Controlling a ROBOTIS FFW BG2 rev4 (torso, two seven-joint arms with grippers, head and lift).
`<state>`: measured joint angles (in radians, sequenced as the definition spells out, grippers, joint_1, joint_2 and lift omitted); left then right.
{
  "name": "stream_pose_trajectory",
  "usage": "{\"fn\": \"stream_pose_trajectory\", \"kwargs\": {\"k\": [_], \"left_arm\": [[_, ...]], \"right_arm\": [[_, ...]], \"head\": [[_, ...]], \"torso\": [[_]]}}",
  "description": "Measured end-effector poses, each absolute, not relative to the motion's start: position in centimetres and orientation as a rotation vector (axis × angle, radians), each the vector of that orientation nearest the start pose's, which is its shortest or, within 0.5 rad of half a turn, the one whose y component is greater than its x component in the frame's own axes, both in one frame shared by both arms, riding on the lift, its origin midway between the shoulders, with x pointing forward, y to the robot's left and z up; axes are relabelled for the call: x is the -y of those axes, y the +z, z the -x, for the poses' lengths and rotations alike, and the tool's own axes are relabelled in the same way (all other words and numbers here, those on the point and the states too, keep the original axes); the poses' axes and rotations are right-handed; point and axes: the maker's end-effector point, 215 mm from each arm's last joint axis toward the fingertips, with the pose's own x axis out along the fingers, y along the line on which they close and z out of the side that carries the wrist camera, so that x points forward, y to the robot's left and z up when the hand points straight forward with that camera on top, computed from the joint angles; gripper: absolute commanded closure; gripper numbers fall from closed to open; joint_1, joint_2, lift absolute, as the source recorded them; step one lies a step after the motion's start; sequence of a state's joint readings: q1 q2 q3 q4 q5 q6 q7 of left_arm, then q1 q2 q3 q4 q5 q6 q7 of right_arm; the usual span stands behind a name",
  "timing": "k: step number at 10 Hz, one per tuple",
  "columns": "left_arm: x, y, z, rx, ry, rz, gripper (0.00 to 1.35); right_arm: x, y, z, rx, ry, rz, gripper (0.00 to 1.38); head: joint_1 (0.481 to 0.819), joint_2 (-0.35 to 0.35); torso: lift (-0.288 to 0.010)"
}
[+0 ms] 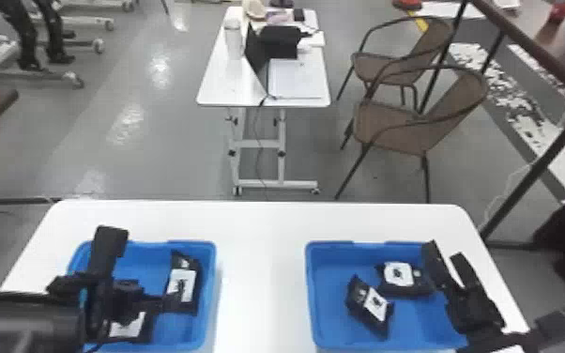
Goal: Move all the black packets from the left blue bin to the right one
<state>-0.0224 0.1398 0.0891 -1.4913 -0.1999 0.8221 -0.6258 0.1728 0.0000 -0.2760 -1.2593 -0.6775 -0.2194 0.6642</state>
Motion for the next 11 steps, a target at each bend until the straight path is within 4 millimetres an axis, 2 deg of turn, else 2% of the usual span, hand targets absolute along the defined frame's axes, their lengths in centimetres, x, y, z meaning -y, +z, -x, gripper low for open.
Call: {"fn": "stream_pose_trajectory", "kwargs": {"k": [3,7,8,9,11], "left_arm": [[-24.7,-60.9,-48.2,-0.910,-0.417,-0.013,0.00],[-24.2,-61.6,-49.6,-0.854,-0.444,-0.046,0.03],[-24.0,-61.6,-49.7,-0.851,-0.448,-0.046,0.28],[-23.6,-61.9,-49.6,-0.858,-0.456,-0.041,0.44],[-22.6,-62.5,-49.0,-0.888,-0.463,-0.019,0.62]], "right_arm": [[31.2,-46.3,-47.2,0.051,0.139,-0.645,0.15],[31.1,-46.4,-47.0,0.049,0.141,-0.648,0.15],[31.1,-46.4,-47.0,0.050,0.140,-0.649,0.15],[31.2,-46.4,-47.0,0.050,0.140,-0.650,0.15],[31.2,-46.3,-47.0,0.051,0.140,-0.651,0.15]], "head": [[0.695,-0.074],[0.695,-0.079],[0.695,-0.081],[0.695,-0.085],[0.695,-0.097]], "torso": [[0.000],[0.000],[0.000],[0.000],[0.000]]}}
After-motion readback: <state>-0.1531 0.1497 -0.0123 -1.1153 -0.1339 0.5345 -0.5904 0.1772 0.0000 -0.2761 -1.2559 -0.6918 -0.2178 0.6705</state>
